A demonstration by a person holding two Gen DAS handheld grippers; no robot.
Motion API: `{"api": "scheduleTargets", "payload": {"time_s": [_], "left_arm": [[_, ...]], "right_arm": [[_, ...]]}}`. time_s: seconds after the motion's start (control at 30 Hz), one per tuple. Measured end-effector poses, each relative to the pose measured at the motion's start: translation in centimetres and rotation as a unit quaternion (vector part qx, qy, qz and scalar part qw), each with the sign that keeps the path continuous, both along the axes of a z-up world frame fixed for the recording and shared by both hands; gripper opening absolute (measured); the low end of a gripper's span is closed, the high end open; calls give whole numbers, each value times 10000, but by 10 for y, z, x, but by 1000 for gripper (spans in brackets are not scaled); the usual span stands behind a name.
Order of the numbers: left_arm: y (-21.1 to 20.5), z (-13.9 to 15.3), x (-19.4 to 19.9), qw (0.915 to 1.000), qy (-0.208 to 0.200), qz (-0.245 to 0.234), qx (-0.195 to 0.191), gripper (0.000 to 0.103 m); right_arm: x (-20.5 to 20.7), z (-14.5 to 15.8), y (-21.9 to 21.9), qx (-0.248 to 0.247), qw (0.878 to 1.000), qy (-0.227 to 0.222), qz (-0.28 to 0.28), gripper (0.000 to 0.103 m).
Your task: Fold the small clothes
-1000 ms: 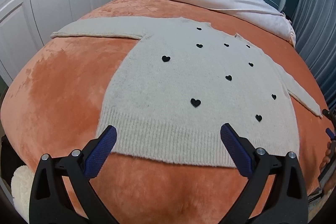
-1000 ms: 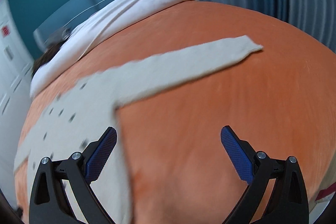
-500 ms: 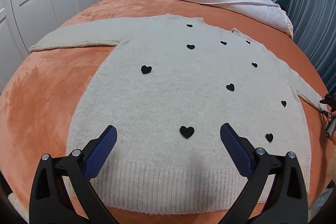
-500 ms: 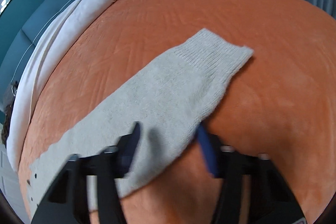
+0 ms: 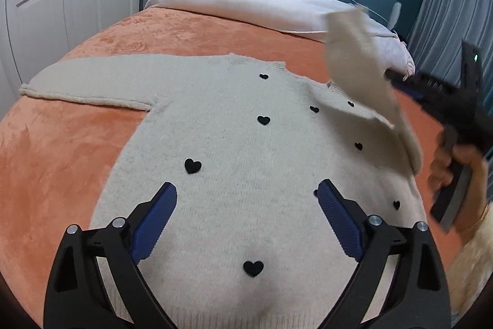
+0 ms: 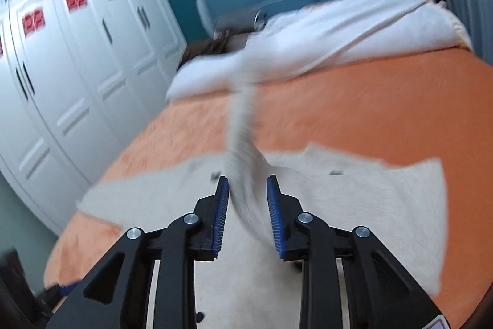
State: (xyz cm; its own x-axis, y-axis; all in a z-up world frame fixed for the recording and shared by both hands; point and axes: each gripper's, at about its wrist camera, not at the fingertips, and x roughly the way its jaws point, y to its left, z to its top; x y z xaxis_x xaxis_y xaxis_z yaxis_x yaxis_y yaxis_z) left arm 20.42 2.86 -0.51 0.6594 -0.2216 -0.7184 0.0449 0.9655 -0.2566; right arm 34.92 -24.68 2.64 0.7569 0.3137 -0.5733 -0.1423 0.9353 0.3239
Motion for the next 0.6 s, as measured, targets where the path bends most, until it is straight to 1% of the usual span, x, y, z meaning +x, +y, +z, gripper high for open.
{"api": "scheduleTargets", "payload": {"time_s": [0.03, 0.07, 0.1, 0.13, 0.17, 0.23, 0.27, 0.33, 0.37, 0.43, 0.5, 0.53, 0.6], "left_arm": [[1, -2, 9, 9998, 89, -38, -154, 92], [3, -4, 17, 9994, 170, -32, -292, 92], [5, -7, 27, 9985, 210, -65, -511, 92], [7, -9, 36, 9975, 257, -95, -658, 92], [8, -13, 49, 9964, 364, -54, -763, 92], [6, -18, 76, 9921, 491, -102, -1149, 92], [3, -20, 92, 9910, 531, -23, -1227, 92], [-7, -25, 125, 9893, 518, 19, -1363, 92], [-12, -29, 143, 9891, 585, 105, -1346, 92], [-22, -44, 178, 9852, 803, 198, -1500, 92], [-29, -58, 204, 9829, 1038, 450, -1451, 91], [-32, -64, 213, 9821, 1107, 495, -1444, 89], [-38, -72, 228, 9819, 1197, 660, -1312, 73]], "right_arm": [[-2, -15, 10, -14, 9999, 126, -19, 25], [-4, -26, 11, 40, 9997, 223, -74, 25], [-11, -37, 6, 185, 9990, 361, -194, 26], [-20, -45, -4, 391, 9976, 468, -339, 28], [-30, -51, -16, 560, 9958, 525, -499, 33], [-49, -63, -48, 842, 9900, 650, -930, 42], [-58, -66, -60, 893, 9875, 707, -1092, 43], [-73, -74, -86, 1015, 9816, 823, -1389, 43], [-76, -78, -99, 1155, 9778, 877, -1513, 44], [-76, -85, -117, 1419, 9697, 978, -1732, 47], [-79, -93, -126, 1549, 9655, 1017, -1829, 49], [-78, -96, -126, 1563, 9650, 1024, -1841, 50], [-76, -102, -126, 1593, 9645, 1019, -1845, 51]]}}
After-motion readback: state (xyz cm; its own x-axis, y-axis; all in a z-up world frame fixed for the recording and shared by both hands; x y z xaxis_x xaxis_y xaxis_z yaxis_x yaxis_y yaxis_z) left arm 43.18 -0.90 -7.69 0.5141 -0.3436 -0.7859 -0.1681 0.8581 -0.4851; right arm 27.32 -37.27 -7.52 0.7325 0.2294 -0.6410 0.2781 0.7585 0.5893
